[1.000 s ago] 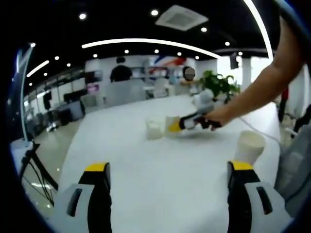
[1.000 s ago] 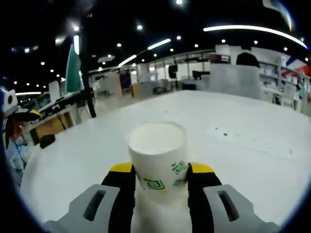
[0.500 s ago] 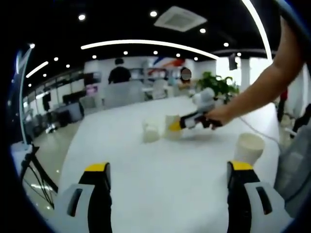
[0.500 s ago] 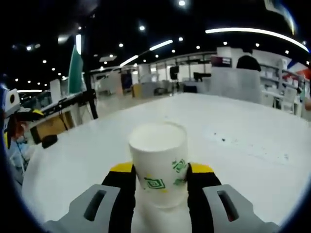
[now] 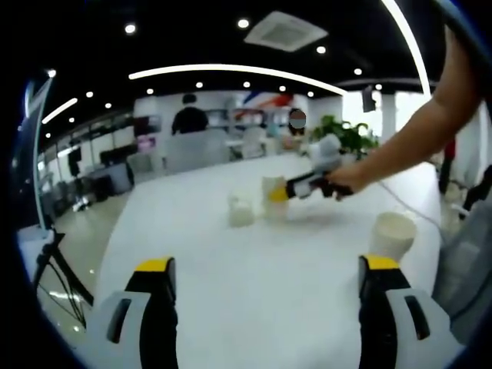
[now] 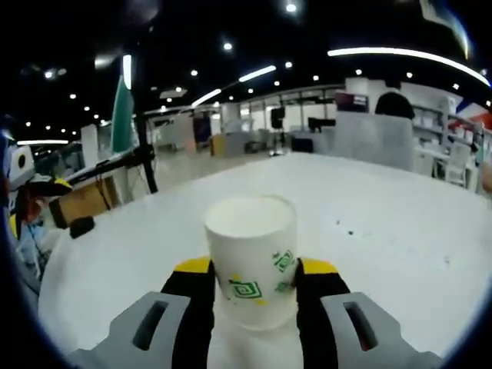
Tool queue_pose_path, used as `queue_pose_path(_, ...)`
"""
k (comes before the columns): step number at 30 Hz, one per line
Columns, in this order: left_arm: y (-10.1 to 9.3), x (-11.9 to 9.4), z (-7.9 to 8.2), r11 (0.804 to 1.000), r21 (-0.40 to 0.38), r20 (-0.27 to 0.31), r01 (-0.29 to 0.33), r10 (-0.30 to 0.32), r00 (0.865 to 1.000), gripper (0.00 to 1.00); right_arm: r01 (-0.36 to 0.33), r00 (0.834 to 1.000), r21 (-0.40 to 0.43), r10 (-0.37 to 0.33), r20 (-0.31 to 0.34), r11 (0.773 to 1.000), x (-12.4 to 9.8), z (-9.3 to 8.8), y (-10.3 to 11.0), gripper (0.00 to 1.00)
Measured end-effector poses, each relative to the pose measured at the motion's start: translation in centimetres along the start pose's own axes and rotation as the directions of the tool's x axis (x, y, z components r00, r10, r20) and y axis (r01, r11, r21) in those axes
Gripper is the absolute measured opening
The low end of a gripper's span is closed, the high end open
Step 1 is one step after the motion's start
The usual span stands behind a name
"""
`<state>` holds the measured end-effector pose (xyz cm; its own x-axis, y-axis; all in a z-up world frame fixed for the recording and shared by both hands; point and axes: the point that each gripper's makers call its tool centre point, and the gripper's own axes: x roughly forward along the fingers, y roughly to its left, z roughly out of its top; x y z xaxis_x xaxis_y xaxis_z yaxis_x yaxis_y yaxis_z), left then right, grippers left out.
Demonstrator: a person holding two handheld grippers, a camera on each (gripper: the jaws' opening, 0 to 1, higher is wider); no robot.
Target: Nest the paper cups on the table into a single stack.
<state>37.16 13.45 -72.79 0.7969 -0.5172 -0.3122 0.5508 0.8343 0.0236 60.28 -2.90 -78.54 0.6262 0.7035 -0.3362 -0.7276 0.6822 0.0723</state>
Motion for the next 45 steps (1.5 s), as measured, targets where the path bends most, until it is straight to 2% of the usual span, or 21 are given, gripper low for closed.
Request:
queue_pose_path(20, 0.0, -0.1, 0.5, 1.0, 0.001, 0.014, -0.005, 0.005, 1.0, 0.96, 0.011, 1.0, 0.012, -0.011, -0.001, 1.0, -0.2, 0.5, -0.6, 0.38)
queue_pose_path(45, -0.4, -0.5, 1.7, 1.0, 0.008, 0.038, -0.001, 0.001, 0.999, 0.95, 0.011, 1.0, -0.01, -0.011, 0.013, 1.0, -1.7, 2.6, -0.1, 0.38)
